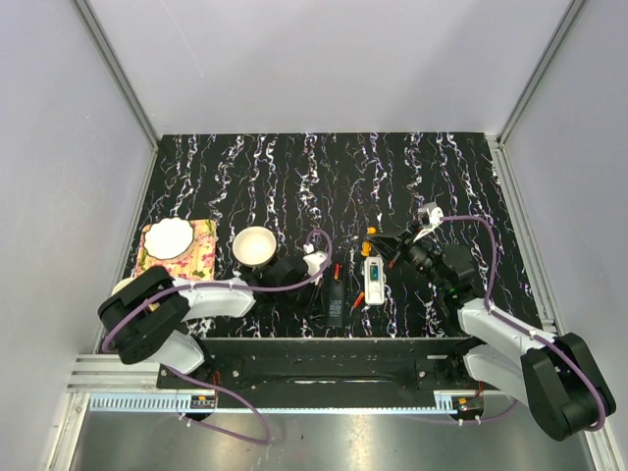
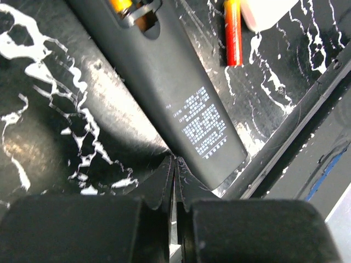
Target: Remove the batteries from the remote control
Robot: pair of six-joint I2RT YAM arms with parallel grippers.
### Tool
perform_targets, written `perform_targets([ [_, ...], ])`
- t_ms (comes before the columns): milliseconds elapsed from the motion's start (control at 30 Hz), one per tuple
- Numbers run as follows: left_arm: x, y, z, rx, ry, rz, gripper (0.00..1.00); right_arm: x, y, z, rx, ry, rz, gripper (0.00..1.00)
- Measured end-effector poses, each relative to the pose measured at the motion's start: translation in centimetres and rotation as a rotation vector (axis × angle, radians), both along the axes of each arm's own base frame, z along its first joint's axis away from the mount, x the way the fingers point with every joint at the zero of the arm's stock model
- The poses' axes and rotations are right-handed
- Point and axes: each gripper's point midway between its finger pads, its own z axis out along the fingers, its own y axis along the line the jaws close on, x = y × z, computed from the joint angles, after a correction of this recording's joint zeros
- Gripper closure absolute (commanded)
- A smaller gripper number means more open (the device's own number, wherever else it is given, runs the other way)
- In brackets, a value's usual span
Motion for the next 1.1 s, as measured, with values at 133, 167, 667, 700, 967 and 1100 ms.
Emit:
perform_targets([
  [133,0.5,-1.1,0.0,-0.006,0.004,-0.019,0.96,0.0,0.0,-0.1,-0.001,0.004,0.0,1.0],
  [167,0.5,-1.2,0.0,-0.006,0.005,-0.022,0.95,0.1,0.0,-0.2,-0.002,0.004,0.0,1.0],
  [667,3.5,-0.3,5.9,-0.114,-0.157,0.059,0.55,1.4,0.3,-0.6,0.031,-0.02,-0.019,1.0],
  [700,4.0,0.0,6.7,-0.139,-0.174,0.081,0.55,1.6,0.3,-0.5,0.041,-0.03,-0.024,1.0],
  [967,6.2,2.1,8.6,-0.225,-0.209,0.192,0.55,2.1,2.4,-2.8,0.056,0.006,-0.133,1.0],
  [1100,6.5,2.5,8.4,-0.229,-0.202,0.213,0.56,2.0,3.5,-3.5,0.049,0.02,-0.219,1.0],
])
